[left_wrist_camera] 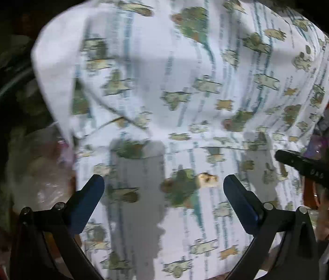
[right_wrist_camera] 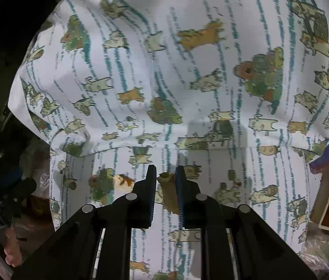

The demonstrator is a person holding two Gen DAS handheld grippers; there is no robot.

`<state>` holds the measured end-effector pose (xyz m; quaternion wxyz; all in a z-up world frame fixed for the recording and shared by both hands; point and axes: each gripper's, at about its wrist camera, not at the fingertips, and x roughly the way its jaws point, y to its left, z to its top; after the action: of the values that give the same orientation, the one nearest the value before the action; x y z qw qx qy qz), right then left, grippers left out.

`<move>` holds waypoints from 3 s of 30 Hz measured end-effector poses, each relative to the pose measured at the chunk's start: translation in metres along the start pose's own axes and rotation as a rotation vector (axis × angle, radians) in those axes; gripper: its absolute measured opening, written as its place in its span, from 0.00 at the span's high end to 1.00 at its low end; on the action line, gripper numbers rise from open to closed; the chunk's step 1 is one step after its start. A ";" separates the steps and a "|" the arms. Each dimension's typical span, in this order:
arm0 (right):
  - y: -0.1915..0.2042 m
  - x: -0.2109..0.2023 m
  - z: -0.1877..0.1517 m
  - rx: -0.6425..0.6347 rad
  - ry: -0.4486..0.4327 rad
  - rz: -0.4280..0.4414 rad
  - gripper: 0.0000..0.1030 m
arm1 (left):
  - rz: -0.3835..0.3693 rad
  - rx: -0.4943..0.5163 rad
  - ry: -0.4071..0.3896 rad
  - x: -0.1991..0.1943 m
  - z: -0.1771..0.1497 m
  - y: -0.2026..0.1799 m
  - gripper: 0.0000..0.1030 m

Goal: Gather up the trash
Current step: 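Grasp small brown scrap on stool with right tool while left tool grasps another scrap, then carry scraps down to pink basket and open both tools to drop them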

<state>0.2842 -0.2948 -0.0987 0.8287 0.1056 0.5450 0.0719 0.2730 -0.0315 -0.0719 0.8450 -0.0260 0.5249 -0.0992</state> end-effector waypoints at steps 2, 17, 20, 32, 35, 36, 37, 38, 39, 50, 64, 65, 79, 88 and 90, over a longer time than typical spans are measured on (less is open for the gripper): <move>-0.005 0.001 0.000 0.002 0.001 -0.012 0.85 | -0.017 0.012 0.056 0.021 0.004 -0.010 0.00; -0.035 -0.005 -0.003 0.034 0.028 -0.020 0.85 | -0.100 0.003 0.322 0.132 0.005 -0.070 0.30; -0.042 -0.007 -0.001 0.049 0.028 -0.027 0.85 | -0.080 0.004 0.383 0.148 0.000 -0.077 0.39; -0.050 -0.019 0.007 0.152 0.033 -0.015 0.85 | 0.044 0.082 0.368 0.153 -0.007 -0.086 0.76; -0.044 -0.029 0.012 0.193 0.024 -0.021 0.85 | 0.026 0.041 0.338 0.139 -0.009 -0.077 0.93; -0.041 -0.034 0.012 0.194 0.014 -0.017 0.85 | 0.011 0.025 0.328 0.133 -0.011 -0.074 0.93; -0.038 -0.039 0.012 0.190 0.008 -0.018 0.85 | 0.008 0.021 0.317 0.127 -0.014 -0.073 0.93; -0.033 -0.044 0.011 0.184 0.001 -0.020 0.85 | 0.010 0.025 0.307 0.121 -0.016 -0.072 0.93; -0.028 -0.049 0.009 0.179 0.000 -0.014 0.85 | 0.013 0.038 0.290 0.113 -0.018 -0.073 0.93; 0.025 -0.079 -0.013 0.011 -0.006 0.000 0.85 | -0.027 0.021 0.134 0.043 -0.039 -0.069 0.93; 0.021 -0.098 -0.032 -0.075 -0.089 -0.002 0.85 | -0.056 0.050 0.027 -0.024 -0.065 -0.048 0.93; 0.020 -0.100 -0.036 -0.083 -0.094 0.020 0.85 | -0.064 0.064 0.014 -0.034 -0.067 -0.051 0.93; 0.058 -0.219 -0.130 -0.266 -0.277 0.126 0.85 | -0.067 0.015 -0.157 -0.163 -0.125 -0.059 0.93; 0.059 -0.193 -0.200 -0.199 -0.172 0.200 0.85 | -0.045 -0.018 -0.160 -0.197 -0.181 -0.071 0.93; 0.055 -0.179 -0.209 -0.188 -0.134 0.200 0.85 | -0.032 -0.030 -0.158 -0.192 -0.192 -0.072 0.93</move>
<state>0.0209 -0.2637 -0.0061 0.8581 0.0860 0.4661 0.1975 0.0088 -0.0530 0.0224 0.8814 -0.0549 0.4577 -0.1025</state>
